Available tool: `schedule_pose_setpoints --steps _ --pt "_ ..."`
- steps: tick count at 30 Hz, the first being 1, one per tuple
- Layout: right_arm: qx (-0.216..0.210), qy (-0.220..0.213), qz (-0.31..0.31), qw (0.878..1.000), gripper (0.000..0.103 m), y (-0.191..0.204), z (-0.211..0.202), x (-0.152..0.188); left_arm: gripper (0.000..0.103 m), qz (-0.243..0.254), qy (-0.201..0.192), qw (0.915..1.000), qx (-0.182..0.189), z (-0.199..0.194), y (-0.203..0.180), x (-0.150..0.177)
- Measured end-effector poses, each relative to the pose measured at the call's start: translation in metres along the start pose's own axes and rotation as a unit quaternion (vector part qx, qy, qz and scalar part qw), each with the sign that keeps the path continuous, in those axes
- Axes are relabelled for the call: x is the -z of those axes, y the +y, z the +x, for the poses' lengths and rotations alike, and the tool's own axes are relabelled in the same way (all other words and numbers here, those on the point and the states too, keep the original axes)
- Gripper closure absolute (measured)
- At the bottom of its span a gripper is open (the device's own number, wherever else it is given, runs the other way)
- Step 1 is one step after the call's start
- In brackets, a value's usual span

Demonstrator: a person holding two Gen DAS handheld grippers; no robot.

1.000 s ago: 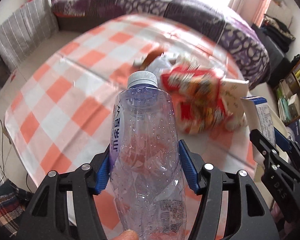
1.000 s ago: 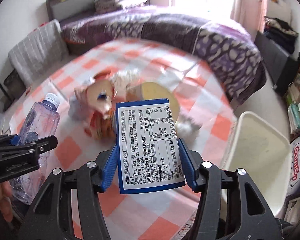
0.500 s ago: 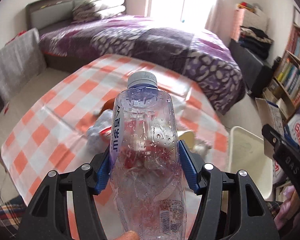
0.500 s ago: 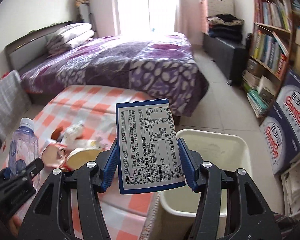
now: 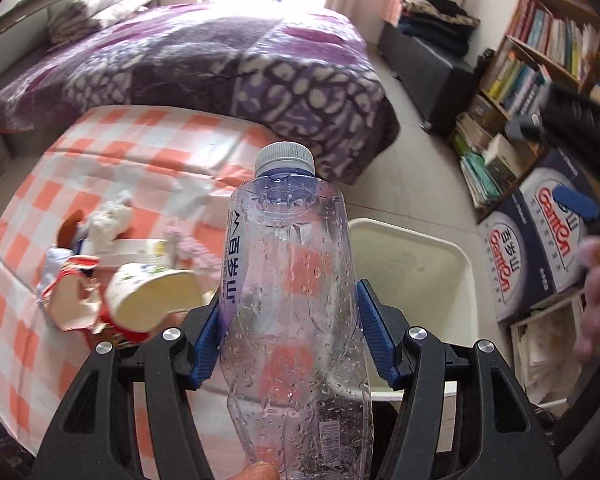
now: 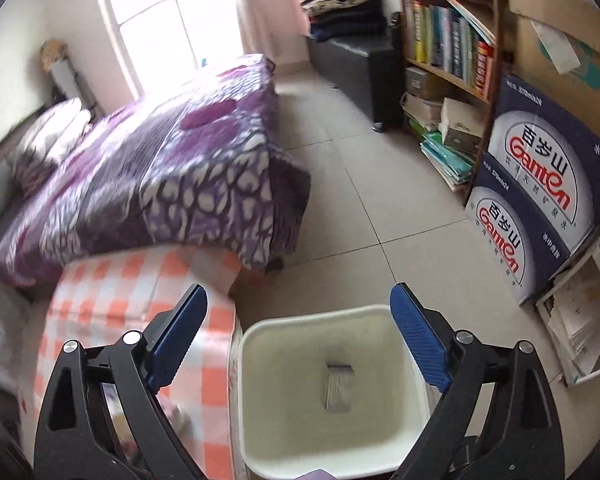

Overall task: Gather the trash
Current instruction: 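Carry the bottle and box over the white bin and open both grippers, then grasp the red noodle cup with the left gripper and lift it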

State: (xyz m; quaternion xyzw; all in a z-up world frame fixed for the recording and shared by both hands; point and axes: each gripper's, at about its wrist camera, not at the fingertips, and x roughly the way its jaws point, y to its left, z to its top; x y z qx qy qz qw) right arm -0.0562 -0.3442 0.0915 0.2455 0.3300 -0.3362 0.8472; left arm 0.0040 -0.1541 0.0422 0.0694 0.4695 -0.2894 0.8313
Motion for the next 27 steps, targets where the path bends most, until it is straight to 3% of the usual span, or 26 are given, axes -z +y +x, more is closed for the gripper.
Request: schedule_pose_setpoints --steps 4,8,10,13,18,22,27 --pt "-0.006 -0.003 0.056 0.998 0.014 -0.032 0.015 -0.013 0.042 0.028 0.013 0.9994 0.018 0.012 -0.028 -0.006" --pt "-0.017 0.047 0.126 0.991 0.014 -0.065 0.042 -0.015 0.042 0.052 0.029 0.9973 0.043 0.025 -0.052 -0.013" --pt "-0.031 0.044 0.148 0.988 0.014 -0.073 0.042 -0.020 0.041 0.061 0.032 0.9958 0.060 0.030 -0.062 -0.016" --pt "-0.020 0.024 0.147 0.989 0.014 -0.074 0.038 -0.027 0.025 0.078 0.031 0.9944 0.064 0.032 -0.070 -0.020" --pt "-0.029 0.034 0.131 0.990 0.014 -0.058 0.045 -0.027 0.021 0.092 0.034 0.9951 0.009 0.033 -0.052 -0.027" --pt "-0.033 0.043 0.099 0.994 0.013 -0.032 0.049 -0.023 0.021 0.092 0.028 0.9930 -0.069 0.026 -0.014 -0.034" --pt "-0.045 0.058 0.034 0.997 0.012 0.020 0.054 -0.010 0.018 0.048 0.055 0.9899 -0.121 0.020 0.052 -0.043"
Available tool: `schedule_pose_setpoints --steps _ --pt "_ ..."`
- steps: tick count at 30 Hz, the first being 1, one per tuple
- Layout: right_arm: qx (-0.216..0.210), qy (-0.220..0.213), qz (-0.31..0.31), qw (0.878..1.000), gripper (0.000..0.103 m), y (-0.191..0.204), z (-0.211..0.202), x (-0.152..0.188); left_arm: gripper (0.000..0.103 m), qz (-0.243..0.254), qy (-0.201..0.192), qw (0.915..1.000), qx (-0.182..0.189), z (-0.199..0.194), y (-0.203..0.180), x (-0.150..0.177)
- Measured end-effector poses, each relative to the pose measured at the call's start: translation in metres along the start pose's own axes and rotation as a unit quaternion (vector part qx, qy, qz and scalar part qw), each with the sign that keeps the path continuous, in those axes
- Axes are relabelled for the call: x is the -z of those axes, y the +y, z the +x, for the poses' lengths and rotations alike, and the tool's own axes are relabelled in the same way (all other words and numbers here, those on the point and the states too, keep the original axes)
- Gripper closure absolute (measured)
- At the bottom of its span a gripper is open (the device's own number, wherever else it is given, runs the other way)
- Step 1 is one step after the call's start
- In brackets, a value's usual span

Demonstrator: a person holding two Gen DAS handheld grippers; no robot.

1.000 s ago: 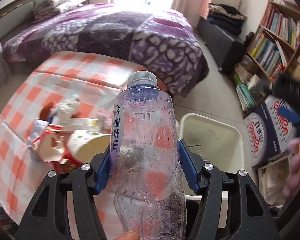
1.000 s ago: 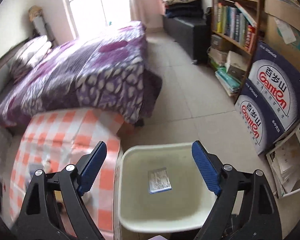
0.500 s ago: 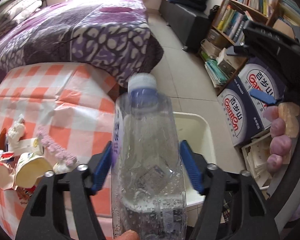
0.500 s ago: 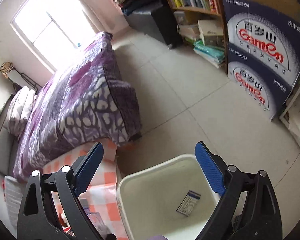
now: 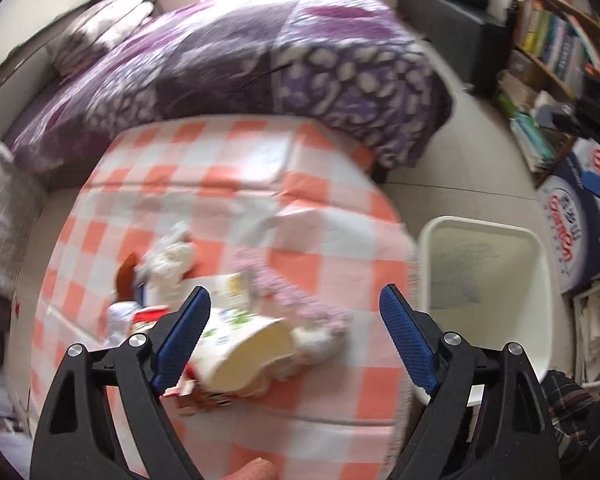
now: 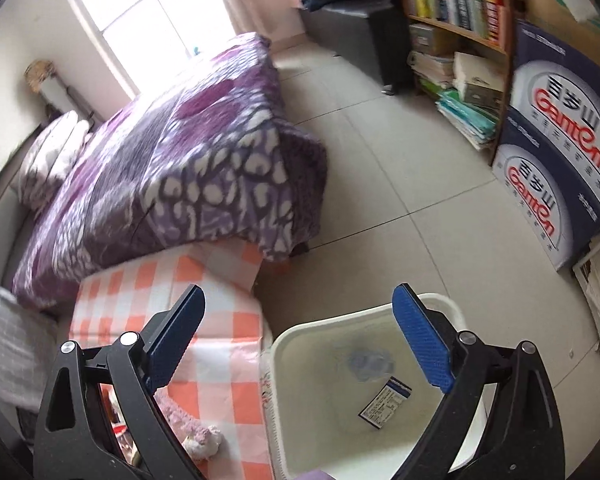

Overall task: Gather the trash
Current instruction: 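Grasp the red noodle cup with the left gripper and lift it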

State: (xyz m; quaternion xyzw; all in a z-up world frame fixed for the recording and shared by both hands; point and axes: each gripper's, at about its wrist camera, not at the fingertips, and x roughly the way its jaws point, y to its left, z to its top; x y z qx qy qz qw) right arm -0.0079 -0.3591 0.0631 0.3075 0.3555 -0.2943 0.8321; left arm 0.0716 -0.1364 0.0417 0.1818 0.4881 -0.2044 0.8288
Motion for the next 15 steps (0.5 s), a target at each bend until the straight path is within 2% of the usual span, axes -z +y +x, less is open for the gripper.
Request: schedule_pose_setpoints --steps 5,8,9,11,12,15 --pt "-0.018 0.026 -0.084 0.996 0.011 0.053 0.011 0.025 0.018 -0.060 0.036 0.9973 -0.024 0.011 0.075 0.010" --pt "-0.028 0.046 -0.139 0.989 0.010 0.082 0.019 0.044 0.018 -0.117 0.074 0.9904 0.004 0.018 0.118 0.021" --pt "-0.031 0.055 -0.153 0.986 0.009 0.091 0.021 0.052 0.018 -0.144 0.090 0.9853 0.020 0.021 0.132 0.026" --pt "-0.047 0.075 -0.175 0.981 0.009 0.105 0.026 0.065 0.018 -0.210 0.117 0.9688 0.060 0.029 0.157 0.039" --pt "-0.057 0.085 -0.185 0.978 0.009 0.112 0.029 0.071 0.018 -0.244 0.129 0.9577 0.081 0.033 0.166 0.045" --pt "-0.073 0.093 -0.223 0.968 0.007 0.134 0.031 0.090 0.018 -0.357 0.154 0.9112 0.137 0.048 0.193 0.067"
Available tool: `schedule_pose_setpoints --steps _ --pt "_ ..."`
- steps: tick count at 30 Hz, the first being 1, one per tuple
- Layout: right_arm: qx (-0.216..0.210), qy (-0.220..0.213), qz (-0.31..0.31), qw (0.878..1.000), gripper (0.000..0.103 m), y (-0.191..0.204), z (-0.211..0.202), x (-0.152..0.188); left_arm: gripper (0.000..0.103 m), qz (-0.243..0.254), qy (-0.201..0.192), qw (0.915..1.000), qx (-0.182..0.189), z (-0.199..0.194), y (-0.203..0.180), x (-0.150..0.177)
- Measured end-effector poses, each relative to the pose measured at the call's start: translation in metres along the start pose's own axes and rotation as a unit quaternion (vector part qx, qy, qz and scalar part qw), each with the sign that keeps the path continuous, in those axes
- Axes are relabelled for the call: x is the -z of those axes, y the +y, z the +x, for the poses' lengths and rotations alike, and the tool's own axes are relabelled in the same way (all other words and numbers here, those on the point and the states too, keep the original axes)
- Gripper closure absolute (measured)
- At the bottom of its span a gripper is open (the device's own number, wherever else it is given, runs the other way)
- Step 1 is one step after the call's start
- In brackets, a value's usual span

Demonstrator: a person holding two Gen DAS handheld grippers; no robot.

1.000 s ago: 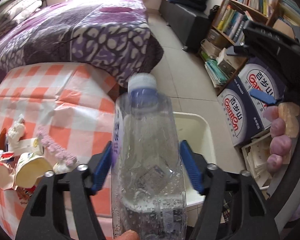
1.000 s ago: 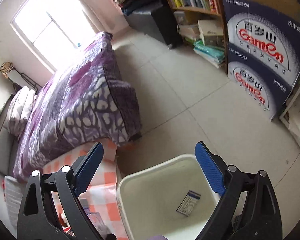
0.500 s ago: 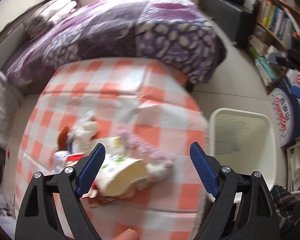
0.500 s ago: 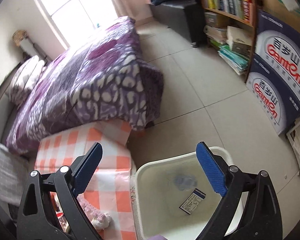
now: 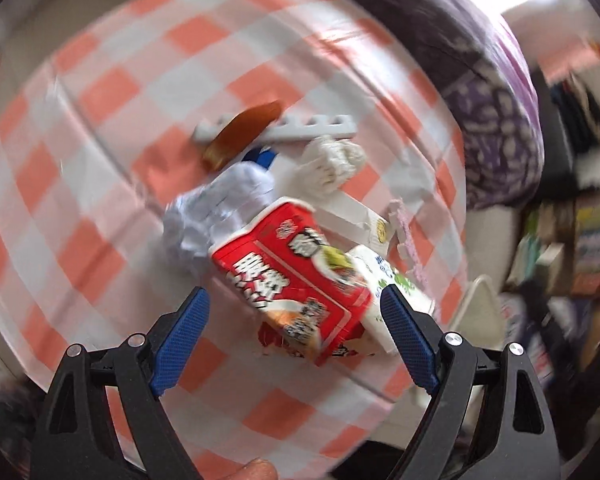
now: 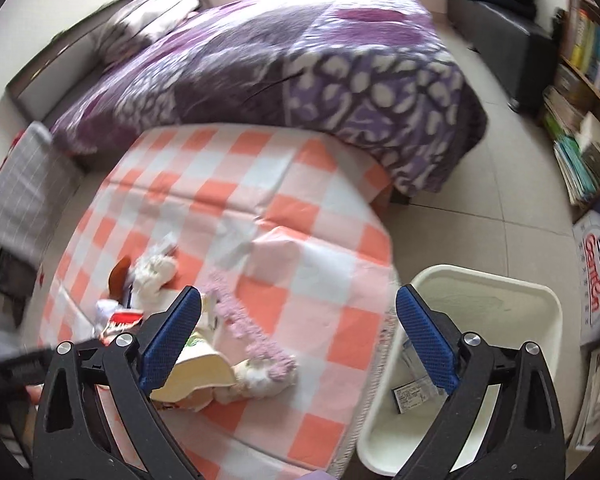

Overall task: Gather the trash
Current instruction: 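Grasp the red noodle cup with the left gripper and lift it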

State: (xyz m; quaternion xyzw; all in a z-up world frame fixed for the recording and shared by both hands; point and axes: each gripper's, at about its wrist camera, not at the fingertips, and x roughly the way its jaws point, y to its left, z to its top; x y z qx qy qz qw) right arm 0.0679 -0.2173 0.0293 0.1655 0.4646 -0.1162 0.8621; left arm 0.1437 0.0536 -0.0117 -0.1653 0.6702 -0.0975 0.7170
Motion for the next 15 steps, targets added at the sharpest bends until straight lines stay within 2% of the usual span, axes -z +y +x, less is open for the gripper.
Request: schedule_pose_setpoints --steps 3,6,7,9,10,13,15 --pt "0.003 0.003 -0.037 0.999 0.007 0.023 0.007 0.008 0.018 -0.090 0.030 0.9936 0.062 0.013 0.023 -0.005" --pt "0.005 0.019 -0.041 0.999 0.007 0.028 0.016 0.015 0.018 -0.156 0.051 0.9808 0.106 0.028 0.034 -0.009" --pt "0.001 0.028 -0.034 0.999 0.007 0.027 0.020 0.017 0.018 -0.172 0.063 0.9755 0.122 0.033 0.035 -0.010" --pt "-0.013 0.043 -0.011 0.999 0.007 0.023 0.027 0.021 0.018 -0.178 0.089 0.9715 0.129 0.043 0.033 -0.010" --pt "-0.022 0.055 0.003 0.998 0.007 0.022 0.032 0.023 0.020 -0.178 0.095 0.9720 0.121 0.045 0.030 -0.008" --pt "-0.039 0.068 0.005 0.997 0.007 0.026 0.037 0.025 0.048 -0.148 0.086 0.9806 0.096 0.041 0.024 -0.007" --pt "-0.045 0.064 -0.025 0.997 0.007 0.034 0.033 0.026 0.048 -0.127 0.070 0.9853 0.091 0.032 0.023 -0.008"
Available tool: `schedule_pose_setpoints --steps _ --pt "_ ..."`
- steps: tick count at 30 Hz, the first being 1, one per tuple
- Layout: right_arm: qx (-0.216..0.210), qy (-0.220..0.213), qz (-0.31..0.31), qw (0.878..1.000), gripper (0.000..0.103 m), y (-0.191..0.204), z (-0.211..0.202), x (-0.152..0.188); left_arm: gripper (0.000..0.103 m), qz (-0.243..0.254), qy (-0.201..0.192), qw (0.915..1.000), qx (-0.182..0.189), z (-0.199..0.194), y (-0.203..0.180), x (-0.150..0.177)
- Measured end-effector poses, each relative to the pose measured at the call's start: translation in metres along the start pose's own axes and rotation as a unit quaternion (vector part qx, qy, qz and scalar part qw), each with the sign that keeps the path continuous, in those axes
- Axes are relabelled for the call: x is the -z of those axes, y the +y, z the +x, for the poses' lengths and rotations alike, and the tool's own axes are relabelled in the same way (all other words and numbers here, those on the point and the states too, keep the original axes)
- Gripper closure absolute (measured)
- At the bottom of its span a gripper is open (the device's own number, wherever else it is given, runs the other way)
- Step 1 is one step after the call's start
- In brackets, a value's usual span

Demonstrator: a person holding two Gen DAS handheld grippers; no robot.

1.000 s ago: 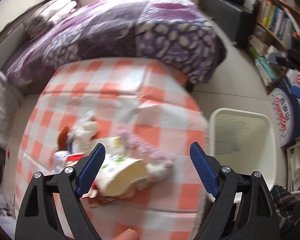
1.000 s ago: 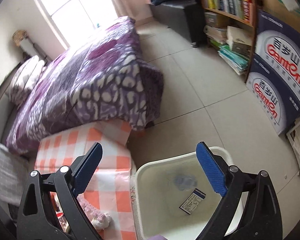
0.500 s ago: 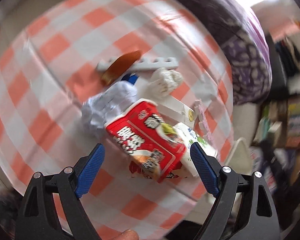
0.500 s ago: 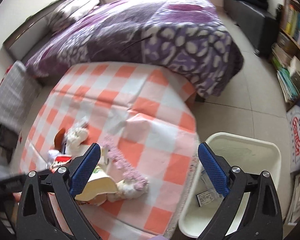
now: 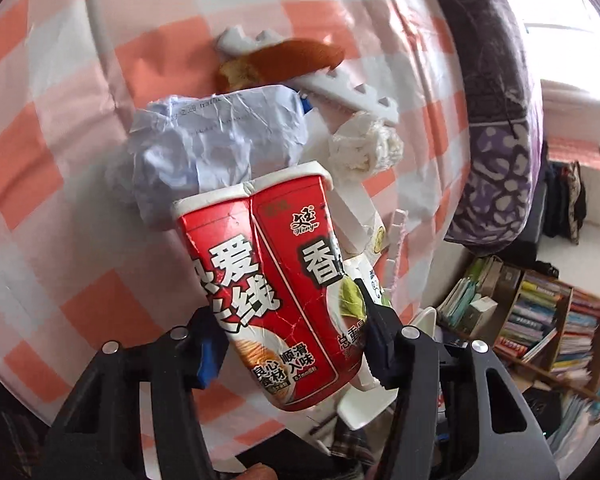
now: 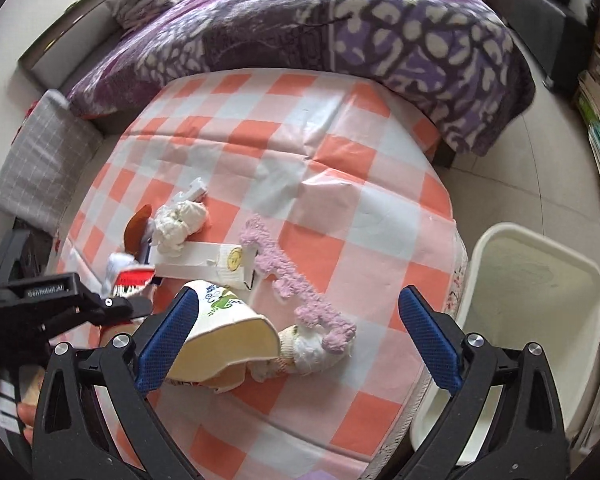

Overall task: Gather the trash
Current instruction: 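Grasp the red noodle cup with the left gripper and lift it, then grasp the white paper bowl with the right gripper while the left gripper holds the red cup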

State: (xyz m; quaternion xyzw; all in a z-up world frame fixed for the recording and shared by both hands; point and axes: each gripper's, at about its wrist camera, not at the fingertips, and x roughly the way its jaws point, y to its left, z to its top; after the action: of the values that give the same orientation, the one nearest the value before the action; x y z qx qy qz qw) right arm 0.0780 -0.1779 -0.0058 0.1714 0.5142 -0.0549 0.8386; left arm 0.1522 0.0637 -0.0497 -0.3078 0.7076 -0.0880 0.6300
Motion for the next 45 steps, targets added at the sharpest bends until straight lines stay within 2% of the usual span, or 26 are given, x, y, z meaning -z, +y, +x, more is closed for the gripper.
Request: schedule_pose_setpoints --steps 3,5,9,11,14,18,21,23,24,27,31,32,33,37,38,39,41,44,45 --pt "-0.005 0.008 -0.047 0.999 0.007 0.012 0.000 0.004 0.049 0.048 -0.047 0.9977 -0.015 -0.022 -0.003 0.000" --pt "-0.007 0.013 -0.068 0.998 0.007 0.017 0.001 0.007 0.049 0.083 -0.080 0.9930 -0.026 -0.039 -0.008 0.002" --pt "0.002 0.016 -0.147 0.989 0.007 0.042 0.004 0.020 0.049 0.146 -0.146 0.9770 -0.054 -0.067 -0.019 0.008" --pt "0.010 0.027 -0.157 0.987 0.007 0.049 0.010 0.022 0.049 0.167 -0.171 0.9687 -0.066 -0.075 -0.026 0.010" --pt "-0.003 0.051 -0.142 0.989 0.007 0.054 0.024 0.020 0.049 0.187 -0.183 0.9618 -0.079 -0.079 -0.027 0.011" --pt "-0.032 0.103 -0.128 0.986 0.007 0.060 0.046 0.024 0.048 0.205 -0.169 0.9602 -0.087 -0.076 -0.025 0.011" --pt "-0.023 0.106 -0.125 0.986 0.008 0.063 0.055 0.029 0.048 0.211 -0.169 0.9572 -0.103 -0.069 -0.024 0.010" --pt "-0.024 0.091 -0.118 0.989 0.017 0.063 0.053 0.029 0.048 0.209 -0.167 0.9575 -0.108 -0.067 -0.021 0.007" --pt "-0.028 0.087 -0.112 0.990 0.024 0.063 0.053 0.028 0.048 0.207 -0.166 0.9581 -0.108 -0.066 -0.020 0.006" --pt "-0.047 0.087 -0.084 0.992 0.031 0.058 0.050 0.024 0.048 0.210 -0.168 0.9571 -0.108 -0.067 -0.018 0.005" --pt "-0.032 0.046 -0.068 0.996 0.034 0.052 0.037 0.017 0.048 0.228 -0.191 0.9481 -0.112 -0.071 -0.024 0.010" --pt "-0.031 0.033 -0.064 0.997 0.050 0.051 0.033 0.014 0.048 0.235 -0.200 0.9441 -0.115 -0.071 -0.026 0.012" --pt "-0.028 0.020 -0.061 0.998 0.074 0.049 0.028 0.012 0.048 0.243 -0.211 0.9392 -0.120 -0.072 -0.029 0.015" --pt "-0.015 0.000 -0.047 0.999 0.071 0.039 0.022 0.003 0.048 0.276 -0.255 0.9153 -0.146 -0.073 -0.042 0.027" --pt "-0.012 0.001 -0.042 0.999 0.069 0.036 0.024 0.002 0.048 0.282 -0.261 0.9105 -0.152 -0.073 -0.044 0.030" --pt "-0.015 0.001 -0.030 0.999 0.058 0.031 0.025 0.002 0.048 0.289 -0.266 0.9061 -0.157 -0.072 -0.046 0.032" --pt "-0.024 0.007 -0.021 0.999 0.048 0.030 0.030 0.000 0.048 0.293 -0.268 0.9039 -0.160 -0.071 -0.048 0.033" --pt "-0.034 0.017 -0.034 0.999 0.023 0.035 0.035 0.001 0.048 0.289 -0.262 0.9070 -0.159 -0.070 -0.046 0.029" --pt "-0.035 0.018 -0.036 0.999 0.022 0.037 0.037 0.003 0.048 0.286 -0.261 0.9084 -0.159 -0.070 -0.045 0.028"
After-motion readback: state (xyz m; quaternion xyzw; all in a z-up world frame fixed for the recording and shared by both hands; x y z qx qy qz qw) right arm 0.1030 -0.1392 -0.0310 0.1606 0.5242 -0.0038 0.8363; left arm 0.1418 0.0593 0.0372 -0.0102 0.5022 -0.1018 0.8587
